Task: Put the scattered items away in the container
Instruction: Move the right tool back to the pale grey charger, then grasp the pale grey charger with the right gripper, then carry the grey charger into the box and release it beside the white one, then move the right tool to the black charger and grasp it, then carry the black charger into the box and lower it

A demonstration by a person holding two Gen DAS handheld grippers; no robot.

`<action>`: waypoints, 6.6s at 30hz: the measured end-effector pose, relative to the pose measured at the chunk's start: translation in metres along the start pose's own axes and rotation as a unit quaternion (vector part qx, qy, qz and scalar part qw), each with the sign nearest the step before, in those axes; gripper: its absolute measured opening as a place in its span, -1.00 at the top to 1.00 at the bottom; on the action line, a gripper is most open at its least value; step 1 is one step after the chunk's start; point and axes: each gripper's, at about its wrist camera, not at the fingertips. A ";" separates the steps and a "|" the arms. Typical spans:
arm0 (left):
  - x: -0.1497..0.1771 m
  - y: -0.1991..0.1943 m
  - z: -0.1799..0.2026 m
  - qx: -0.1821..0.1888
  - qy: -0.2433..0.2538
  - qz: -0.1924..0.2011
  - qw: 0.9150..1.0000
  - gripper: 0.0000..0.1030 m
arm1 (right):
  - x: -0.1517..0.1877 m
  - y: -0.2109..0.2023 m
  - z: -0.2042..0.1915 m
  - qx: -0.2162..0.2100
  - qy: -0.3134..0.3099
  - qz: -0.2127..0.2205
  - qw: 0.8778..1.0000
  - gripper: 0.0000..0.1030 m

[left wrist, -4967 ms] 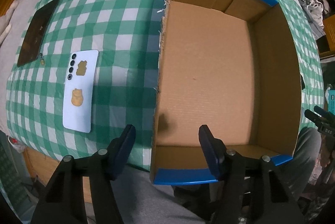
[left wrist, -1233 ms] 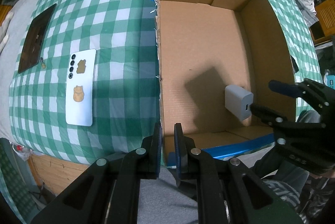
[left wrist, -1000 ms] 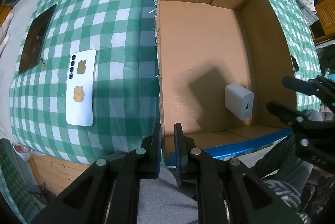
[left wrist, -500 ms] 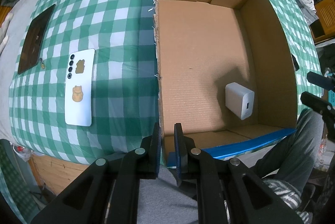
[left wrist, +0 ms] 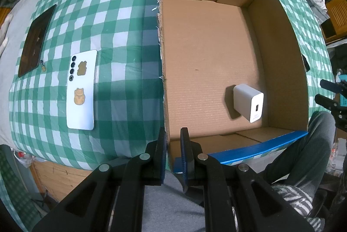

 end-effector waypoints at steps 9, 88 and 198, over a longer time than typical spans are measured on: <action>0.000 0.000 0.001 0.001 0.000 0.000 1.000 0.79 | 0.014 0.035 0.007 -0.008 -0.023 -0.040 0.999 -0.10; -0.001 0.005 0.004 -0.001 0.006 -0.006 1.000 0.79 | -0.059 0.007 -0.091 -0.022 -0.049 -0.031 0.998 0.46; 0.002 0.004 0.007 -0.002 0.010 -0.011 1.000 0.78 | -0.002 0.114 0.090 0.051 0.208 -0.094 0.972 0.28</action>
Point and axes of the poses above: each gripper's, at about its wrist camera, not at the fingertips, and y roughly the way its jaws point, z to its right, x to its underside, and after that the axes turned 3 degrees about z, right-handed
